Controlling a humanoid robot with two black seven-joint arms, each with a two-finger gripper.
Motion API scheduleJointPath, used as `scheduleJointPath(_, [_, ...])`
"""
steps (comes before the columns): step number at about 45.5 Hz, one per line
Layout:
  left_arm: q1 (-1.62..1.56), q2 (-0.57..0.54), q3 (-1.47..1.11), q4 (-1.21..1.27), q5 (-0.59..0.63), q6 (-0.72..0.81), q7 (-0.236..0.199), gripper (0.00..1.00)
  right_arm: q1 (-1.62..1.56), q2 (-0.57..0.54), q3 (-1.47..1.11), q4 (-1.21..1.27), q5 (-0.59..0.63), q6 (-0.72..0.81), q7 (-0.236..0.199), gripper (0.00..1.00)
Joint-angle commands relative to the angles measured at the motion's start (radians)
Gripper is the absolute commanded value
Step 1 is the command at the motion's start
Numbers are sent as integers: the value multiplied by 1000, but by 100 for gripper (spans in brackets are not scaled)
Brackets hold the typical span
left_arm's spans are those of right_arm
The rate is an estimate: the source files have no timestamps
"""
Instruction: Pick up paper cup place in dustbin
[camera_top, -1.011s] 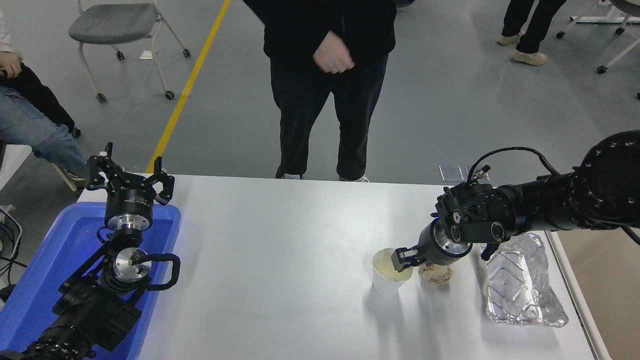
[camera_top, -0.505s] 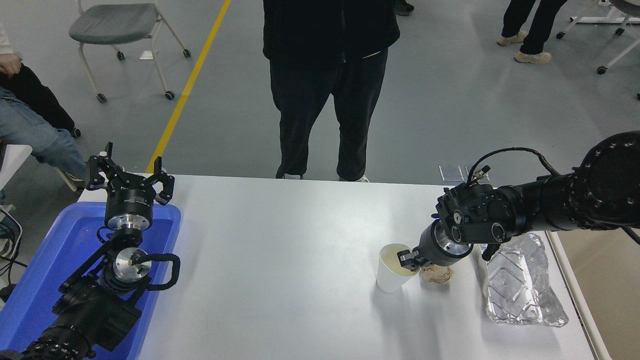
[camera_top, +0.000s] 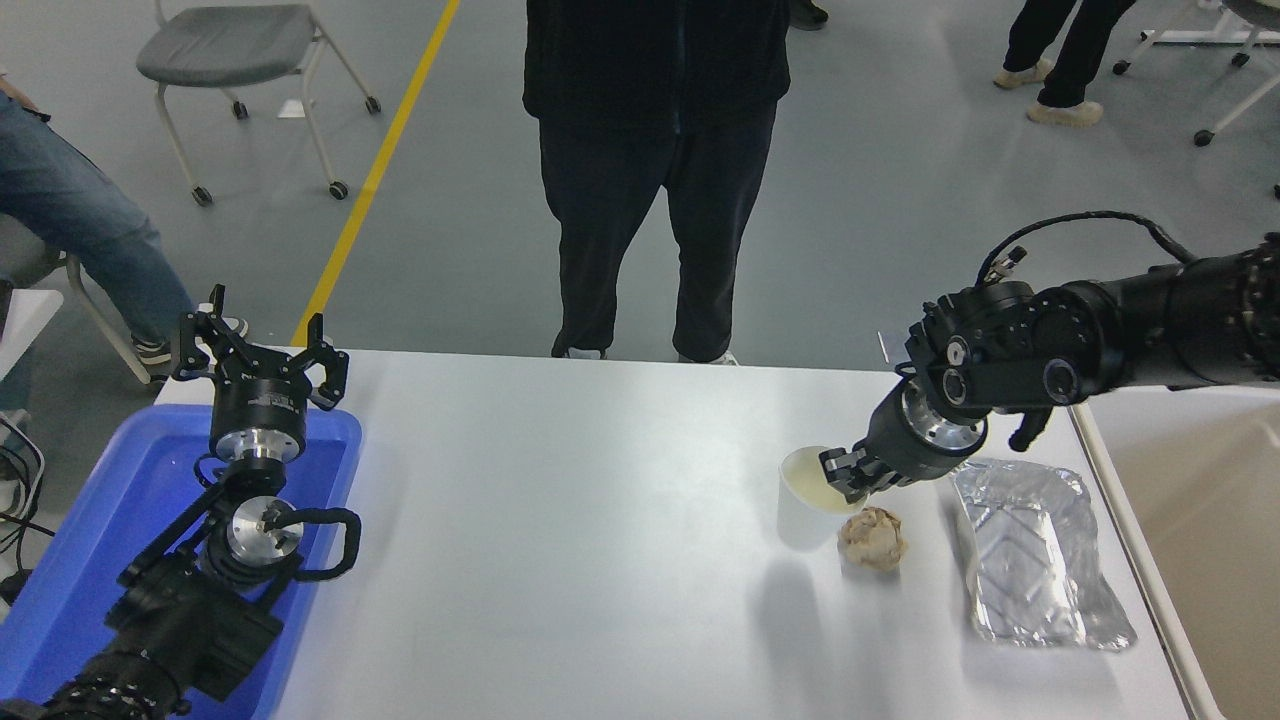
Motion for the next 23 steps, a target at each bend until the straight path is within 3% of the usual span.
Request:
scheduleJointPath(1, [0, 0, 0, 0, 0, 0, 0, 99, 302, -115, -35, 157, 5, 150, -4, 0])
scheduleJointPath(11, [1, 0, 0, 0, 0, 0, 0, 99, 492, -130, -78, 168, 8, 258, -5, 0])
scheduleJointPath(23, [0, 0, 0, 0, 0, 0, 0, 99, 626, -130, -127, 171, 42, 258, -5, 0])
